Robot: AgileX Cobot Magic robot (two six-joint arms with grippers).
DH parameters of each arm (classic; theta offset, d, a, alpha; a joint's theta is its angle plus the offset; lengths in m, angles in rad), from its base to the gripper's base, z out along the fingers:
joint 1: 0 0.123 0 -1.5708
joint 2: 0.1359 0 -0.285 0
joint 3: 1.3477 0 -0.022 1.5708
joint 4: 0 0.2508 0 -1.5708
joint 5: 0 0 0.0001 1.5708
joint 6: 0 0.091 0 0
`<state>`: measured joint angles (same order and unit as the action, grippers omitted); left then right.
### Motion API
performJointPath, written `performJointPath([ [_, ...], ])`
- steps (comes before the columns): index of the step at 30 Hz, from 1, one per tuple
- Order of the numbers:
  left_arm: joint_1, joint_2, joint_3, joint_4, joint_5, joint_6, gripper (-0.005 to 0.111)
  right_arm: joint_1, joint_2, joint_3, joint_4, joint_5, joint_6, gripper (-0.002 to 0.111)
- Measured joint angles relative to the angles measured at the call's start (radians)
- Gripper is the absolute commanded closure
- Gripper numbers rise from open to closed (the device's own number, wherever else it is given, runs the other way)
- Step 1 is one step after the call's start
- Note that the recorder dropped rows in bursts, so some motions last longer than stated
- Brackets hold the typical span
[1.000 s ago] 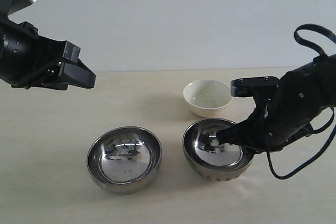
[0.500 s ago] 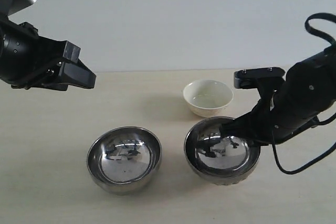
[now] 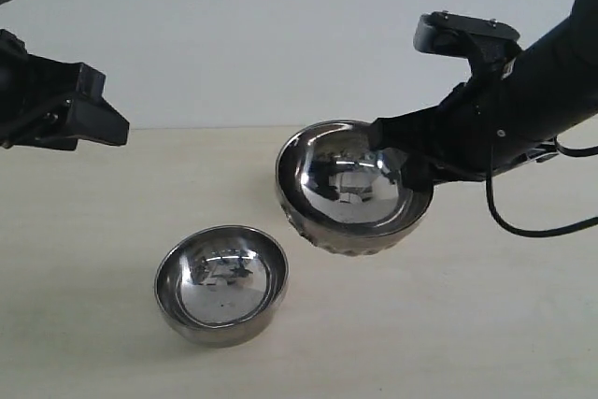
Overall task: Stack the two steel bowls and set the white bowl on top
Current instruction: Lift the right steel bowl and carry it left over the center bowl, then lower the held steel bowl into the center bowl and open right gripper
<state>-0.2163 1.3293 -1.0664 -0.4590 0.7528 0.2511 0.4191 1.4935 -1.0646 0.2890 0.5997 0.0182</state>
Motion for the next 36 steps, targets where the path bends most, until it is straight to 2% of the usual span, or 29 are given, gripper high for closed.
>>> performJointPath([
  [2,0.012,-0.023,0.0,0.002,0.002,-0.002,0.051,0.033,0.026,-0.023,0.044,0.003,-0.034,0.108],
  [6,0.016,-0.037,0.0,0.002,0.026,-0.002,0.051,0.161,0.12,-0.082,0.062,-0.009,-0.041,0.108],
  [9,0.016,-0.037,0.0,0.006,0.044,-0.002,0.051,0.202,0.178,-0.116,0.067,-0.017,-0.028,0.108],
  [22,0.016,-0.037,0.0,0.023,0.055,-0.002,0.051,0.234,0.303,-0.128,0.112,-0.118,-0.018,0.108],
  [28,0.016,-0.037,0.0,0.023,0.054,-0.002,0.051,0.253,0.341,-0.16,0.116,-0.102,-0.018,0.108],
  [36,0.016,-0.037,0.0,0.027,0.054,-0.002,0.051,0.278,0.36,-0.177,0.027,-0.099,0.031,0.108],
])
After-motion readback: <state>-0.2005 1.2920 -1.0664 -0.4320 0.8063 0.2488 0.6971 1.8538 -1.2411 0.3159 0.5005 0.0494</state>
